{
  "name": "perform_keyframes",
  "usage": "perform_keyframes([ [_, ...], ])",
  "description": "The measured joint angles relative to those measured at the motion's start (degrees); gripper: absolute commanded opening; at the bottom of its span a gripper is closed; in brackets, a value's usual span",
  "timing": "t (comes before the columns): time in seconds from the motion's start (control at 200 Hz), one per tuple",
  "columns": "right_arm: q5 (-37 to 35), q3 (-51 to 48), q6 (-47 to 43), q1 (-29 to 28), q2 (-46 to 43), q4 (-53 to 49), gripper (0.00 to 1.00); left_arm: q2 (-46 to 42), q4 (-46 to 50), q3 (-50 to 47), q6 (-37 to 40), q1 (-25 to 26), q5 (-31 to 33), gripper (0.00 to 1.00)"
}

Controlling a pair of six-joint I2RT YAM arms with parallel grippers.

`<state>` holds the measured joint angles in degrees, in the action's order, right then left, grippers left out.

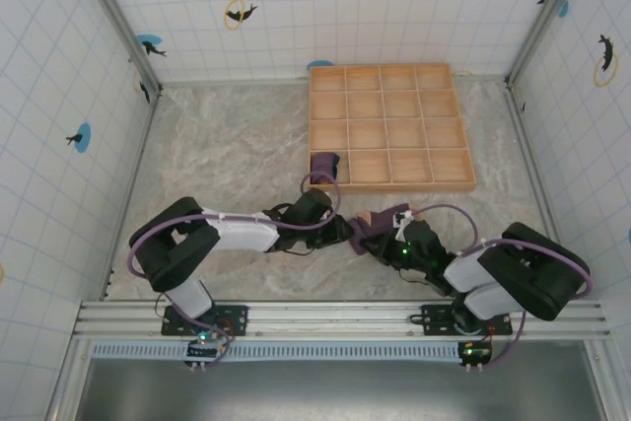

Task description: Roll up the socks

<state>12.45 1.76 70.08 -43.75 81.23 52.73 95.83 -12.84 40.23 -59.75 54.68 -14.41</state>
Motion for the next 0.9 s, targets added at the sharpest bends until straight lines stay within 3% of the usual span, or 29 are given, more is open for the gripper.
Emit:
perform_keyframes([
  [0.135, 0.22, 0.0, 0.39, 0.28, 0.83, 0.83, 0.0, 1.97, -2.99, 0.61, -0.02, 0.0, -0.52, 0.46],
  [0.27, 0.44, 0.0, 0.83, 0.39, 1.4, 1.66, 0.0, 3.65, -4.66, 1.29, -0.04, 0.0, -0.83, 0.36],
  [0.445, 0.72, 0.0, 1.01, 0.66, 2.03, 2.97, 0.0, 5.35, -5.68, 2.54, -0.39, -0.02, -0.98, 0.0],
  [0.505, 0.7, 0.04, 0.7, 0.76, 2.16, 3.15, 0.09, 5.64, -5.03, 3.23, -0.15, -0.02, -0.66, 0.0],
  [0.746, 1.55, 2.36, -5.64, 0.48, -1.2, -1.68, 0.59, 5.62, 3.52, 7.54, 0.72, -0.09, 0.74, 0.0],
  [0.901, -0.7, 6.99, -13.53, -2.25, -7.37, -14.16, 0.73, 4.11, 10.51, 9.01, 1.07, -1.49, 1.77, 0.0],
])
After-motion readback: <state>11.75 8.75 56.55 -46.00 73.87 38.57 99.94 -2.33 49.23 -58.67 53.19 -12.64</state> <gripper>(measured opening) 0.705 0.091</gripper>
